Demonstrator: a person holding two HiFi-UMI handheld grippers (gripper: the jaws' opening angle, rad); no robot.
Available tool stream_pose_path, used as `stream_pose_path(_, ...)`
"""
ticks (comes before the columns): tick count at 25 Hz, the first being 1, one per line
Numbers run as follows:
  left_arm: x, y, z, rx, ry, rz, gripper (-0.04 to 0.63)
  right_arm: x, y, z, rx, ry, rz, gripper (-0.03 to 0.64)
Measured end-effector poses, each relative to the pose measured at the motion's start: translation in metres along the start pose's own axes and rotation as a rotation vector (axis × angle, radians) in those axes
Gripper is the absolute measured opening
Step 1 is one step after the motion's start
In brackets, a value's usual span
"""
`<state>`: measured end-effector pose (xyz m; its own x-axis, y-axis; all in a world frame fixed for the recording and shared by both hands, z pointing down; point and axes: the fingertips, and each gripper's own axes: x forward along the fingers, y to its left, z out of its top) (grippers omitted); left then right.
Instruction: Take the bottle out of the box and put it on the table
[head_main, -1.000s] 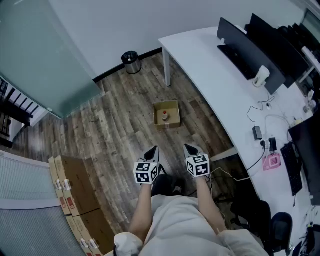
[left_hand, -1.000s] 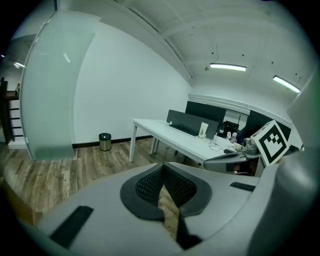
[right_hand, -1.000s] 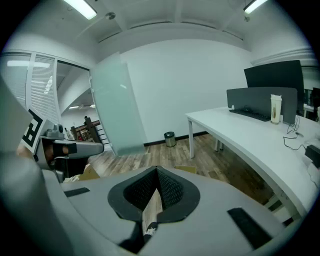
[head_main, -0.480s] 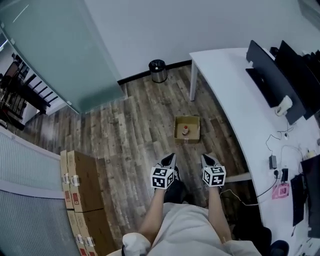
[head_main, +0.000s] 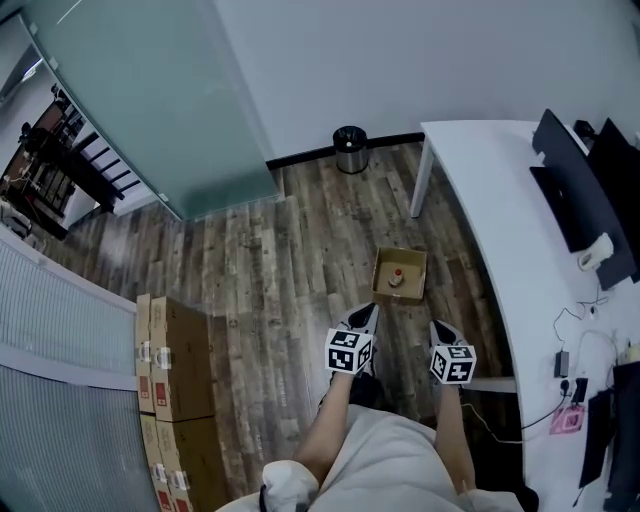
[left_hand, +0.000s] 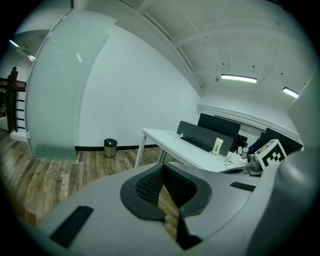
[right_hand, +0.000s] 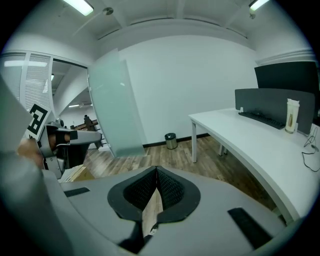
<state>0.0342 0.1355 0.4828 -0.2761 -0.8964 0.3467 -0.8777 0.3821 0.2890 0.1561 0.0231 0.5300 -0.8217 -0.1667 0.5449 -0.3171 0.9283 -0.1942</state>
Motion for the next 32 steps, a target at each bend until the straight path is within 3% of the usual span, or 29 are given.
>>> stream_pose_path(10, 0.051, 0.043, 0.026, -0.034, -0.004, -0.005, 0.014, 0.046, -0.029, 0.04, -0.004, -0.026, -0.056, 0.04)
stream_pose_path(19, 0.094, 0.087, 0.049, -0.044, 0.005, -0.035, 0.014, 0.104, -0.03, 0.059, -0.028, 0.055, -0.068, 0.04)
stream_pose_path(32, 0.143, 0.151, 0.072, -0.093, 0.013, -0.064, 0.015, 0.164, -0.04, 0.081, 0.057, 0.058, -0.098, 0.04)
